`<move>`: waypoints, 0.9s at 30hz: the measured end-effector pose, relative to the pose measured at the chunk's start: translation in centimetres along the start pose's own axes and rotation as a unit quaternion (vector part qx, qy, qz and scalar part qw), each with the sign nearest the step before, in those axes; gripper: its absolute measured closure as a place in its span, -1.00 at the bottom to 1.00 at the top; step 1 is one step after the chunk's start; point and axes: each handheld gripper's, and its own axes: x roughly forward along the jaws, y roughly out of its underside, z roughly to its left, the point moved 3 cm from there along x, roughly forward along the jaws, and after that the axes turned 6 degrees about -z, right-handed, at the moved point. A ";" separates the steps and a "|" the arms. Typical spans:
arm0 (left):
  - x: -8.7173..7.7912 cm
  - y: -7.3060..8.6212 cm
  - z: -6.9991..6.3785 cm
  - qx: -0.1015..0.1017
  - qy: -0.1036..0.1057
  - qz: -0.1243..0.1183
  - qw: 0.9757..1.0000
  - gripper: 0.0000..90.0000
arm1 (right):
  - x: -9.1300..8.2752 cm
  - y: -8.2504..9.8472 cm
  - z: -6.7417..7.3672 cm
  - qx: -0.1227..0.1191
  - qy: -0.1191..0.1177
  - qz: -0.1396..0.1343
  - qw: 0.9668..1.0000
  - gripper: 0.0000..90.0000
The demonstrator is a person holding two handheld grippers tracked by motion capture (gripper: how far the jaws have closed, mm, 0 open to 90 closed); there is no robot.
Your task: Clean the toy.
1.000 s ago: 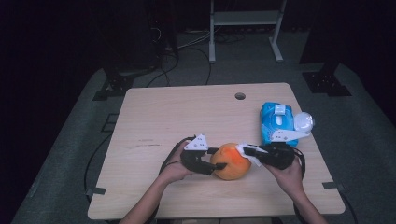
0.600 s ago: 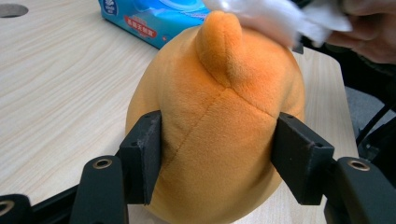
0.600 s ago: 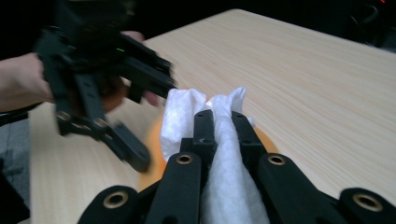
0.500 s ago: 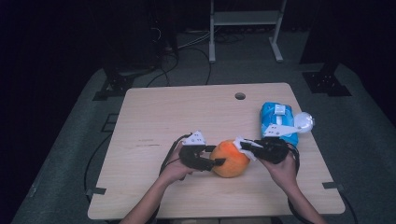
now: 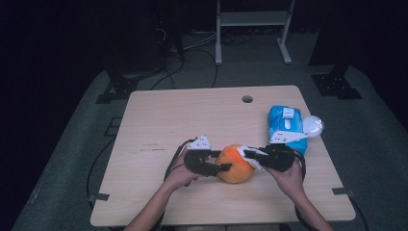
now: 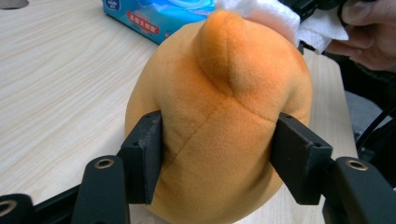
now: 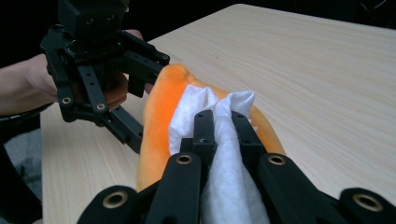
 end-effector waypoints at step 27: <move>0.5 -0.9 -3.2 0.095 0.092 0.026 0.991 -0.14 | -2.9 2.1 -1.9 0.042 0.004 0.023 0.999 0.82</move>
